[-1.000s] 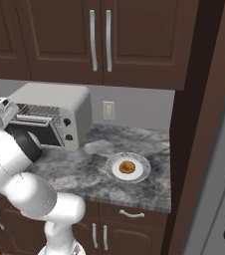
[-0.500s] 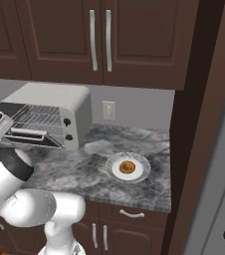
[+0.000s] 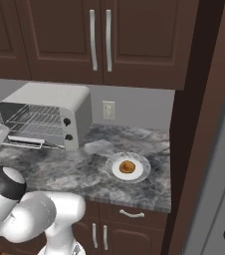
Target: Open the toaster oven door. Place the bread on the bottom rack in the toaster oven and place the steak on the top rack.
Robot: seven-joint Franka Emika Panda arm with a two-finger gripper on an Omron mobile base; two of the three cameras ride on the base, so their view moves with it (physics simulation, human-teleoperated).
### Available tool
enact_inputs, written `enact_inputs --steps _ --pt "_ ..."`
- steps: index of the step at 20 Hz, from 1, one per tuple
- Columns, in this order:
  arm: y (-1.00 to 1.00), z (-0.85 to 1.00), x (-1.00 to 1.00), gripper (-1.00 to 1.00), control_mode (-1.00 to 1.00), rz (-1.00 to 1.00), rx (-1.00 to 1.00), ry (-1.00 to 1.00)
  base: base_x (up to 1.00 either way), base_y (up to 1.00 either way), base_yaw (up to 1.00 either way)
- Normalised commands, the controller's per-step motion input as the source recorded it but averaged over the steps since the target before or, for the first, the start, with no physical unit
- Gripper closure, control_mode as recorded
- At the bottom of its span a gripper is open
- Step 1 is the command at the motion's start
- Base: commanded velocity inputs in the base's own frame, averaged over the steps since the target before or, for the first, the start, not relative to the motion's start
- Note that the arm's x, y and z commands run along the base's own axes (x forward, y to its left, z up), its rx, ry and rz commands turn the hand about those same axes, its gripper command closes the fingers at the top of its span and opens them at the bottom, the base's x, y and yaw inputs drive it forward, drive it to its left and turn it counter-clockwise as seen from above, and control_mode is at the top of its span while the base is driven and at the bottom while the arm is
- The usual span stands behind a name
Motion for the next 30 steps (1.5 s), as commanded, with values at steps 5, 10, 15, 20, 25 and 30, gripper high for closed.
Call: enact_inputs --steps 5,10,15,20,25,30 --pt "0.14 0.22 -0.24 -1.00 -1.00 -0.38 -0.13 -0.01 0.00 0.00 0.00" --pt "0.03 0.21 -0.20 -1.00 -1.00 -0.48 -0.11 0.00 0.00 0.00 0.00" --pt "-0.01 0.08 0.05 -1.00 -1.00 -0.34 0.00 0.00 0.00 0.00 0.00" --pt "-0.03 -0.01 0.20 -1.00 -1.00 -0.27 0.02 -0.07 0.00 0.00 0.00" --pt "-0.05 -0.04 0.17 -1.00 -1.00 -0.19 0.05 -0.24 0.00 0.00 0.00" --pt "-0.22 -0.01 0.01 -1.00 -1.00 0.04 0.10 -0.39 0.00 0.00 0.00"
